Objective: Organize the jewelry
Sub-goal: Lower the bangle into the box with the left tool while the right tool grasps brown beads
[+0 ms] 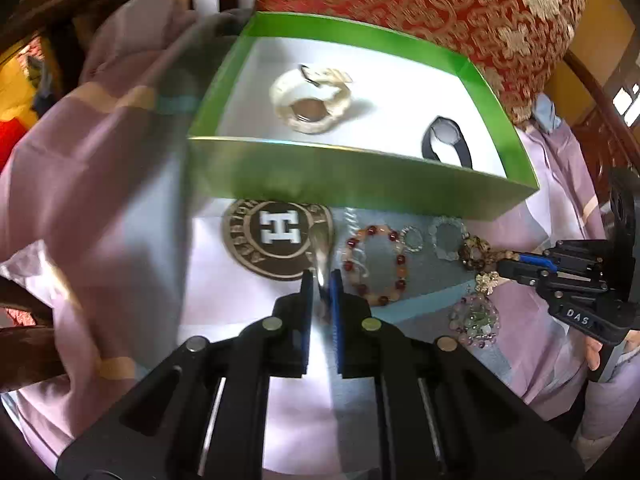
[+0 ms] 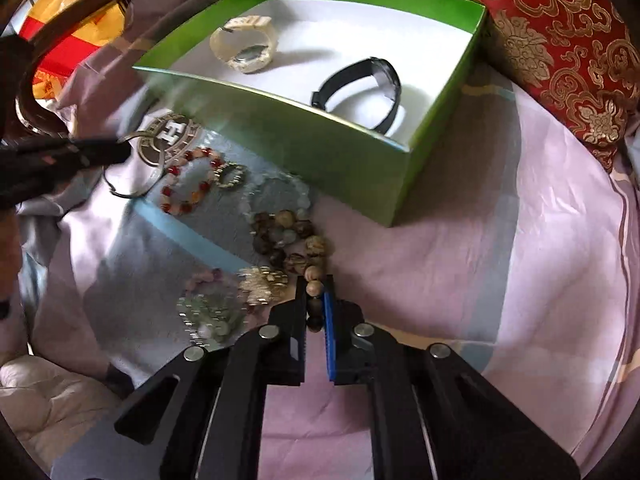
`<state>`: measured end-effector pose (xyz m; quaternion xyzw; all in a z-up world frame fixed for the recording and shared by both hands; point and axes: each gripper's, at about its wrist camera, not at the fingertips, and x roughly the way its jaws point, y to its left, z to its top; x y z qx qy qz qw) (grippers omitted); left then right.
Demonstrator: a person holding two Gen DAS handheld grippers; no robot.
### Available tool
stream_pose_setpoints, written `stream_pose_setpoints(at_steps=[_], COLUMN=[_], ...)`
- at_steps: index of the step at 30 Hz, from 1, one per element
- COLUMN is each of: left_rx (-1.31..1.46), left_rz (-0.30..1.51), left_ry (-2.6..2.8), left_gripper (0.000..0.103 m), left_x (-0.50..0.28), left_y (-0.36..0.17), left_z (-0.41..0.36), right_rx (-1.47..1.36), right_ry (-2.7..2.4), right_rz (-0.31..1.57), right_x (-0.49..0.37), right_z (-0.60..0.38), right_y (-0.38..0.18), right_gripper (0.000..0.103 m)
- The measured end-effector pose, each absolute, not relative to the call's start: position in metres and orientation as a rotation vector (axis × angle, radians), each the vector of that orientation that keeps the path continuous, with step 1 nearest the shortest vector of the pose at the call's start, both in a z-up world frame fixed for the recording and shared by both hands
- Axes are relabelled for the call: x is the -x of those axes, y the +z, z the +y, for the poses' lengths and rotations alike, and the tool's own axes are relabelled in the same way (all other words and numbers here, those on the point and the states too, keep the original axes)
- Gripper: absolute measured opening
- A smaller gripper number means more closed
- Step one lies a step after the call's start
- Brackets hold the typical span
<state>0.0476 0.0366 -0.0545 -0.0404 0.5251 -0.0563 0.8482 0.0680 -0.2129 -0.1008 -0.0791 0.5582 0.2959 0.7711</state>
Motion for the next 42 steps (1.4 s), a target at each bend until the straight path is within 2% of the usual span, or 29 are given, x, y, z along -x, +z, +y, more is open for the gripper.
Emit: stream_pose_setpoints(at_steps=[3, 7, 11, 17, 23, 24, 25, 32, 42], left_rx=[0.079, 0.084, 0.084, -0.002, -0.01, -0.009, -0.005, 0.056, 0.067], left_rz=[1.096, 1.141, 1.161, 1.124, 1.159, 1.158, 1.161, 1.115, 0.934], left_ry=[-0.08, -0.058, -0.038, 0.058, 0.065, 0.062, 0.06, -0.004, -0.107], left_gripper=[0.016, 0.017, 0.031, 0.031, 0.023, 0.011, 0.003, 0.003, 0.004], left_x=[-0.044, -0.048, -0.053, -0.056, -0.067, -0.067, -0.067, -0.057, -0.069], left_y=[-0.053, -0.068, -0.08, -0.076, -0.093, -0.093, -0.092, -0.061, 0.021], left_z=[0.048, 0.054, 0.053, 0.058, 0.058, 0.057, 0.056, 0.055, 0.036], right_rx=[0.111, 0.09, 0.092, 0.079, 0.086, 0.09, 0.092, 0.081, -0.092], right_ry=[0.687, 0.69, 0.685, 0.679, 0.679, 0.68, 0.68, 0.679, 0.748], right_rz=[1.159, 1.142, 1.15, 1.148, 1.154, 1.156, 1.158, 1.125, 0.854], right_x=[-0.066, -0.068, -0.069, -0.07, -0.068, -0.068, -0.067, -0.066, -0.066], right_z=[-0.217, -0.219, -0.217, -0.219, -0.217, -0.216, -0.215, -0.215, -0.235], right_y=[-0.092, -0.089, -0.092, -0.092, -0.095, -0.095, -0.096, -0.09, 0.006], right_gripper=[0.008, 0.008, 0.008, 0.008, 0.008, 0.008, 0.008, 0.008, 0.008])
